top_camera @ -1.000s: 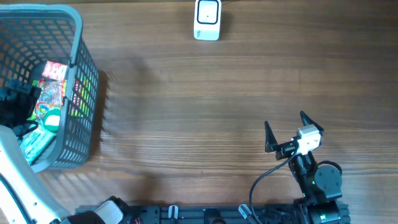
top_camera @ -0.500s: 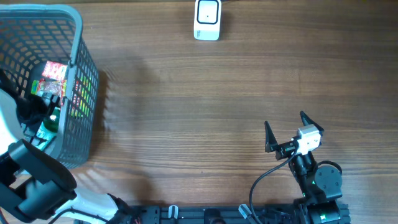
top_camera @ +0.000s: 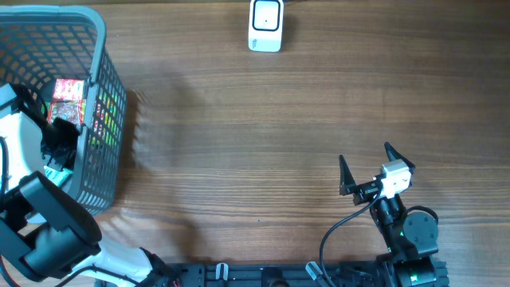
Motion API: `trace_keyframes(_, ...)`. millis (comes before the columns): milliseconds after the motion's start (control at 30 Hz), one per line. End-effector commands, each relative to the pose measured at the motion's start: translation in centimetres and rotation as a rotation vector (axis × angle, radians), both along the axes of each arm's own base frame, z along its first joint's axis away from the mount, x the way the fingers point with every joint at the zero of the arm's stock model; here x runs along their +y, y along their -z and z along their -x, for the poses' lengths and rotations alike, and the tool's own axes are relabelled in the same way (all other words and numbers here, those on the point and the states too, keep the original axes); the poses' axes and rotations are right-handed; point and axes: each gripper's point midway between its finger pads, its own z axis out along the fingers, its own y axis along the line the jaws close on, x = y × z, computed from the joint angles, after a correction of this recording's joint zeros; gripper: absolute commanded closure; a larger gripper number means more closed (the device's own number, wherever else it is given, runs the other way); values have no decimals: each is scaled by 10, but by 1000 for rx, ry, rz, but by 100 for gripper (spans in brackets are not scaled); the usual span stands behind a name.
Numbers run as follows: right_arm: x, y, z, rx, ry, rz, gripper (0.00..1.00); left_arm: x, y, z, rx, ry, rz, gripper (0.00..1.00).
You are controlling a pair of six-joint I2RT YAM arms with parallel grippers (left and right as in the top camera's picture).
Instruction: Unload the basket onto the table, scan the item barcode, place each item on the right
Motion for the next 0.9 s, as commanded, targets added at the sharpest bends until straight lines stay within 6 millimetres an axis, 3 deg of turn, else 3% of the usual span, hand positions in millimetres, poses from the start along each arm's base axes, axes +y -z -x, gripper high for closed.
trace_keyframes(0,-1,-1,0,-4,7,2,0,-2,6,6,35,2,8,70)
trace_keyframes(467,-1,-1,0,-5,7,2,0,-3,-1,7,30,1,6,69)
trace_keyframes(567,-1,-1,0,-5,7,2,1,-1,-17,3,-3,1,-13,69)
trace_keyframes(867,-1,-1,0,-5,7,2,0,-8,-103,-5,-232,12,-106,67)
